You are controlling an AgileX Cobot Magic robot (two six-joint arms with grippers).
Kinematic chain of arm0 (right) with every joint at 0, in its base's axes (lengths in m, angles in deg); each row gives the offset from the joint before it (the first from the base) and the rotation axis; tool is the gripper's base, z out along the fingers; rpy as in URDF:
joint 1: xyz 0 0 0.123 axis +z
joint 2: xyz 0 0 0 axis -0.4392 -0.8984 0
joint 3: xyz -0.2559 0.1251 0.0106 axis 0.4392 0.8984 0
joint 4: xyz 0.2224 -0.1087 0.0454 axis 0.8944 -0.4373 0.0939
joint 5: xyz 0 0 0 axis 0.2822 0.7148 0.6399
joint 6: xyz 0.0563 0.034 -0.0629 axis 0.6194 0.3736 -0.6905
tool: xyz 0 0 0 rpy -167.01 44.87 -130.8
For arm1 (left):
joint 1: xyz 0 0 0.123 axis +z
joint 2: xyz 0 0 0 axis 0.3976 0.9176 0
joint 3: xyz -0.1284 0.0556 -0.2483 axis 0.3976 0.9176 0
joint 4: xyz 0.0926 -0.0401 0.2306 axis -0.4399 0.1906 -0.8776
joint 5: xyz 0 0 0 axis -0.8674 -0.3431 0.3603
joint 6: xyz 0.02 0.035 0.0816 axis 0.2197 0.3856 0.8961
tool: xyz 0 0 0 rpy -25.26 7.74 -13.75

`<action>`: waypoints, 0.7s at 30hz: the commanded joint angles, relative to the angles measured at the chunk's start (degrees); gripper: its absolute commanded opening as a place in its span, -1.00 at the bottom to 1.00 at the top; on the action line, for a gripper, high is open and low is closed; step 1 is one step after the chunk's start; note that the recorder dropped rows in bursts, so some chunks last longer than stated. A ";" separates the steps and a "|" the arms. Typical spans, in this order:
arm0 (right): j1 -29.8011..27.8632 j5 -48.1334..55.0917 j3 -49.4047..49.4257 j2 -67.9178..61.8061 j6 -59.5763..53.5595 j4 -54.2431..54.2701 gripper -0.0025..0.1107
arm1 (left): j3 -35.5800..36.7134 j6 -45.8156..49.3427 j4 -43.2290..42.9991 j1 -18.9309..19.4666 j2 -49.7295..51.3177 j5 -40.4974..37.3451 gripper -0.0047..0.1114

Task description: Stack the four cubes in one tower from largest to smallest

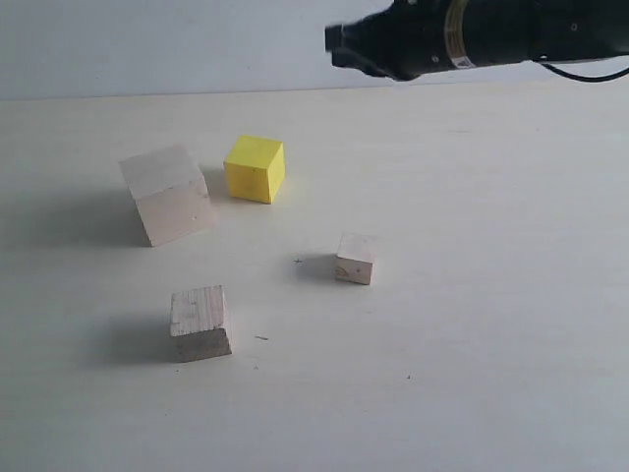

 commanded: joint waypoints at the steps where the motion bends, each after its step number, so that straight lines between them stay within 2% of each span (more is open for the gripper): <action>1: -0.71 -2.69 -4.29 -0.87 22.77 5.01 -0.96 | 0.45 0.09 0.20 -0.39 0.05 0.45 -0.92; 4: -2.21 -3.11 -5.48 -0.87 22.77 12.88 -0.96 | 0.96 0.09 0.20 -0.39 0.05 0.45 -0.92; 8: -4.55 0.72 -7.01 -0.87 21.92 10.01 -0.96 | 1.11 0.09 0.20 -0.39 0.05 0.60 -0.92; 11: -7.35 1.98 -7.01 -0.87 22.47 11.94 -0.96 | 1.11 0.09 0.20 -0.39 0.05 0.60 -0.92; 17: -13.38 -0.02 -7.01 -0.87 22.47 29.66 -0.96 | 1.11 -0.01 0.34 -0.39 0.05 0.61 -0.92; 21: -17.31 -1.07 -7.01 -0.87 22.47 35.49 -0.96 | 1.11 -0.01 0.34 -0.39 0.05 0.61 -0.92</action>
